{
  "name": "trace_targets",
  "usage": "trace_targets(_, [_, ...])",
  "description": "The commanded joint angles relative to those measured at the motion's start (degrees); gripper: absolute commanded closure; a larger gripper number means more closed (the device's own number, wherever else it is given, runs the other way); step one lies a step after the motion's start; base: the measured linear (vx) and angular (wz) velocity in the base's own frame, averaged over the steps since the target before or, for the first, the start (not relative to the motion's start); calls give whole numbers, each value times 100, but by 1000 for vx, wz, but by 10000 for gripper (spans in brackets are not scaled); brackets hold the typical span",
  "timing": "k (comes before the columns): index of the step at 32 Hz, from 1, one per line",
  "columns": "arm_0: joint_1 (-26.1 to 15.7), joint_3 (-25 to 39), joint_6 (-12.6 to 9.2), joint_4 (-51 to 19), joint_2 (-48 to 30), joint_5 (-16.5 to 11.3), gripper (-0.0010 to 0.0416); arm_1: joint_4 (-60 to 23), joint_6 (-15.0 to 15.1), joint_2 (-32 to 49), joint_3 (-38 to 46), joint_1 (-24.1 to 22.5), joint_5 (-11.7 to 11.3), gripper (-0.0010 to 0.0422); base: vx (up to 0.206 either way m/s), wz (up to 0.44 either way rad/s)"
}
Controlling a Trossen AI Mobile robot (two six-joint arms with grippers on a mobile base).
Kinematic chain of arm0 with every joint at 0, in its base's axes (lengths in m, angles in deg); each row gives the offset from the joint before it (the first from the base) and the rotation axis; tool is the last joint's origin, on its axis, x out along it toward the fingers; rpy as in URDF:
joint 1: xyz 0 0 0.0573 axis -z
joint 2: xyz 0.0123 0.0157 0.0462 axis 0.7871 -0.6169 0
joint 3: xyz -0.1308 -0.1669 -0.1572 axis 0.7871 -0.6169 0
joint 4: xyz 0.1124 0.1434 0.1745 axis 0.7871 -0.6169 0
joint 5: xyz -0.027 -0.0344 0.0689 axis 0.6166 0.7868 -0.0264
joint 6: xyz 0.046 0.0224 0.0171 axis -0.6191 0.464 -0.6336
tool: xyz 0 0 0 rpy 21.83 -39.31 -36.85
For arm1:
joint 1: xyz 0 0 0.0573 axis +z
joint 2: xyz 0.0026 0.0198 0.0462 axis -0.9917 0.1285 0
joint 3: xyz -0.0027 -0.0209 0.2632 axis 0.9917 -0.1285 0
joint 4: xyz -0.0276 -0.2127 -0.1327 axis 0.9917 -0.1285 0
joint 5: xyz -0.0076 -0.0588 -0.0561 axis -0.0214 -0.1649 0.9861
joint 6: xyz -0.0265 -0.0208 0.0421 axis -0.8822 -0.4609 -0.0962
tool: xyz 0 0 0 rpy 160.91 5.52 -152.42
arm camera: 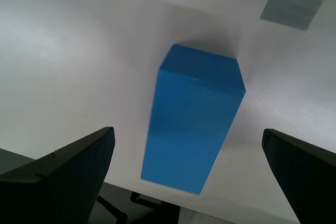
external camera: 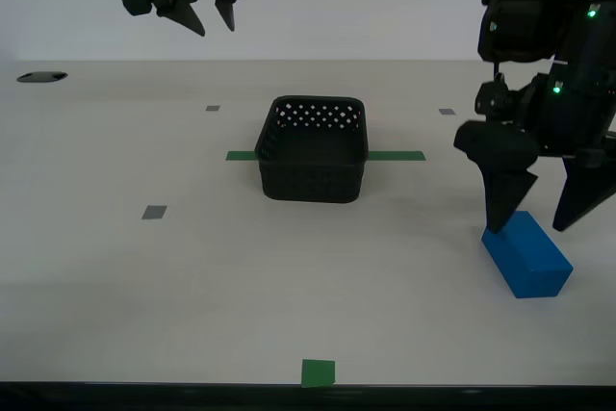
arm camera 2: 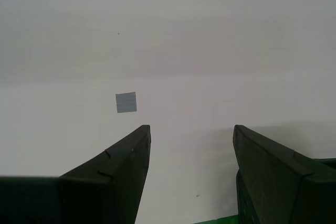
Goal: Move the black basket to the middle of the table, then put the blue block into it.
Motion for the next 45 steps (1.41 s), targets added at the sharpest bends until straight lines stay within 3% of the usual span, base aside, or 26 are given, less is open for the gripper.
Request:
trace_targets(1, [-7,7,11,142,-295,72,12,-7,31,-2,4,9,-4,202,0,0])
trace_targets(8, [-48,7,4,396,-675,85,15,-4,46,-2,4,22,-4,202,0,0])
trace_targets(13, [-72,17,-22,501,-990,92,64,-11,46,-2,4,26,-4,202,0,0])
trace_targets(17, [-79,39,-68,514,-1010,87,161,-13,46,-2,4,26,-4,202,0,0])
trace_targets(18, [-79,39,-70,514,-1010,87,227,-26,46,-2,4,28,-4,202,0,0])
trace_targets(20, [-79,39,-50,514,-1010,87,300,-31,46,-2,4,28,-4,202,0,0])
trace_targets(21, [-79,59,63,507,-992,116,375,-35,46,-2,4,26,-4,202,0,0])
trace_targets(22, [-79,79,149,507,-973,109,415,-46,46,-2,4,28,-4,202,0,0])
trace_targets(28, [-87,400,249,219,-911,103,405,-57,48,-2,4,28,-4,202,0,0])
trace_targets(35, [-122,1445,452,-417,-518,35,407,-70,50,-2,4,31,-9,202,0,0])
trace_targets(38, [-142,1928,592,-476,-505,-361,407,-59,50,-2,4,35,-31,202,0,0])
trace_targets(40, [-173,2339,621,-391,-509,-833,407,-52,57,-2,4,39,-31,202,0,0])
trace_targets(45, [-221,2994,636,-376,-509,-863,407,-48,92,-2,2,46,-31,202,0,0])
